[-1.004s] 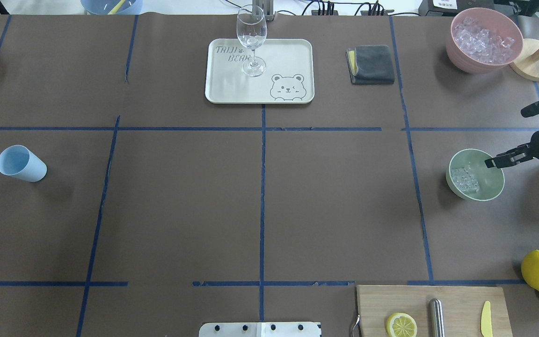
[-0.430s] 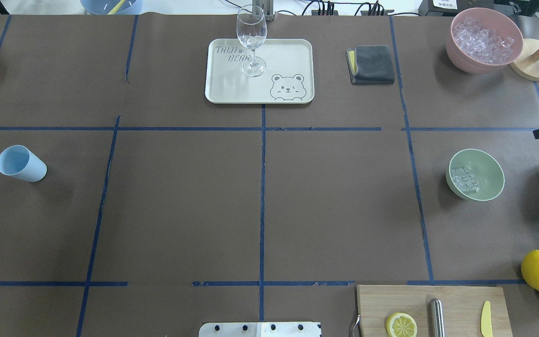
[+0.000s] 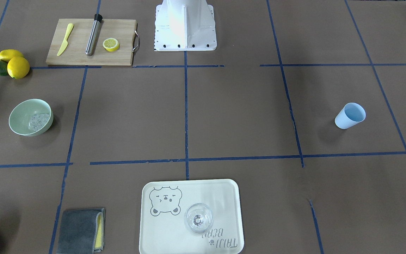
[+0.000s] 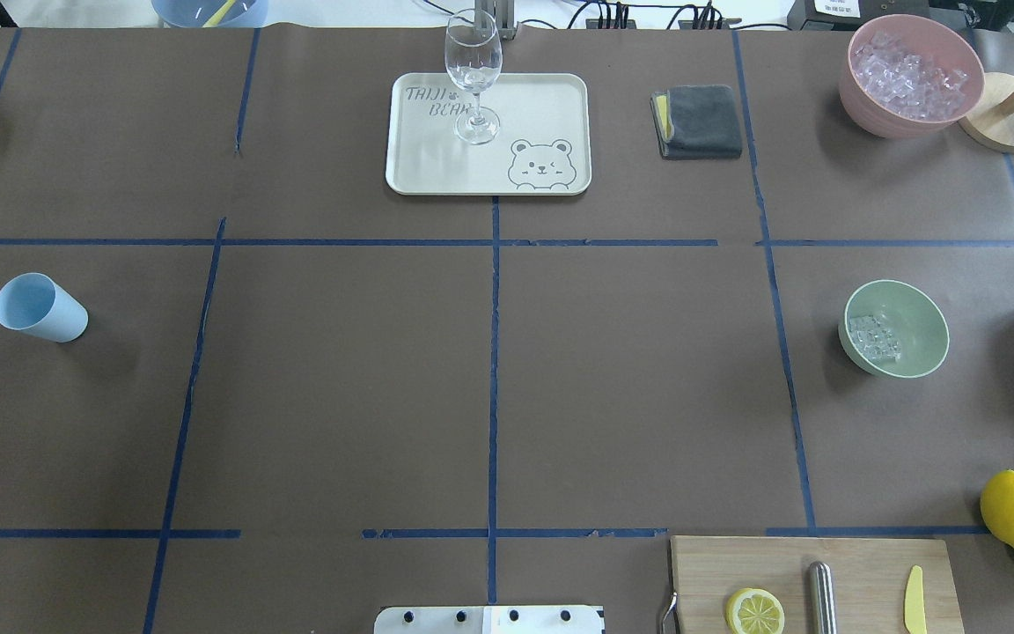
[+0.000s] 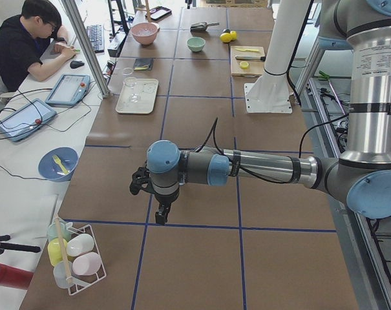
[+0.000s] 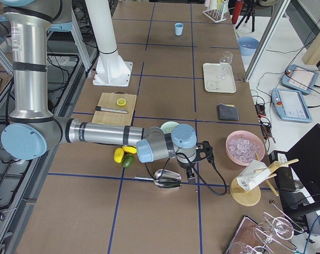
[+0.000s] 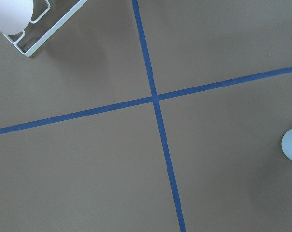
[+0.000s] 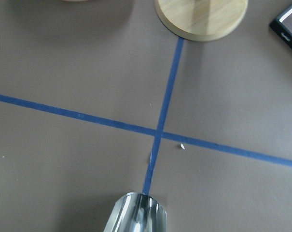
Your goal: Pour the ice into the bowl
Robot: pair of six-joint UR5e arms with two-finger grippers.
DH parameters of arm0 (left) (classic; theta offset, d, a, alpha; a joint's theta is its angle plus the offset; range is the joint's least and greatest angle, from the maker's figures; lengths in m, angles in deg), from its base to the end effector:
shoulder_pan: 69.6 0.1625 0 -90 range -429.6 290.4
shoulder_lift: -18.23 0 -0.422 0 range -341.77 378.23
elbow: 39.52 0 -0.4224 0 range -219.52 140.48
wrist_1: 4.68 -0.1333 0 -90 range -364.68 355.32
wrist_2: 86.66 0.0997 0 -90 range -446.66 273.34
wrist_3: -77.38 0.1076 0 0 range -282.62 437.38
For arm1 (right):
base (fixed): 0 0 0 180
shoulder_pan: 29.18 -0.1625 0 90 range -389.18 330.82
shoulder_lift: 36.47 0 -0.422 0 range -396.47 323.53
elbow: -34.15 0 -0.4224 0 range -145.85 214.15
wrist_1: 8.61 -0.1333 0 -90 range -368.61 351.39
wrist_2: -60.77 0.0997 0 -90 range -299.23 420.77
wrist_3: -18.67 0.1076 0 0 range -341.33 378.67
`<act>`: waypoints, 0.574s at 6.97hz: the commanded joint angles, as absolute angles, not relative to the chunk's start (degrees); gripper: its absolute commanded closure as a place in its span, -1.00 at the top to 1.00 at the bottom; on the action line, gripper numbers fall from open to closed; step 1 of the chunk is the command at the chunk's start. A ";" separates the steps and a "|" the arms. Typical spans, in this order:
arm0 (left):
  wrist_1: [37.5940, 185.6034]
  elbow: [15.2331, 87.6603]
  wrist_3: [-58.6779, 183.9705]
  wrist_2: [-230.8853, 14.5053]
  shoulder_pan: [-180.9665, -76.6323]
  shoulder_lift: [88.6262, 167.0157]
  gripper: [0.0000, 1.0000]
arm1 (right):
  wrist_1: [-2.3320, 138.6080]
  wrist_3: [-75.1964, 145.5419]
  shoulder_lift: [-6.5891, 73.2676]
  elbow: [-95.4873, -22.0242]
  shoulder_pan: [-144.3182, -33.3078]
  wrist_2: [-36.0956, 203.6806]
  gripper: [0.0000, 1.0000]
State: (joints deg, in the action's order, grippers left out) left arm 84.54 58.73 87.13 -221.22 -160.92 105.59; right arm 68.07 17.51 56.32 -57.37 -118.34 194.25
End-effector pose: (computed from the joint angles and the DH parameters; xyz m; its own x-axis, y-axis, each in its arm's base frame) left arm -0.0695 -0.5053 0.6108 0.7073 0.2107 -0.6748 -0.0982 0.9746 0.2014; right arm 0.0517 -0.5164 0.6489 0.7230 -0.1740 0.6686 0.0290 0.9745 0.2223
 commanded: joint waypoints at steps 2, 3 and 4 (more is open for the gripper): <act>84.79 58.74 87.13 -221.22 -160.92 105.59 1.00 | 88.07 16.48 58.87 -62.52 -121.38 194.80 1.00; 84.70 58.83 87.22 -221.22 -160.92 105.59 1.00 | 87.90 16.30 58.98 -62.62 -121.38 194.46 1.00; 84.53 58.74 87.22 -221.22 -160.92 105.59 1.00 | 83.81 16.30 59.24 -62.44 -121.38 194.54 1.00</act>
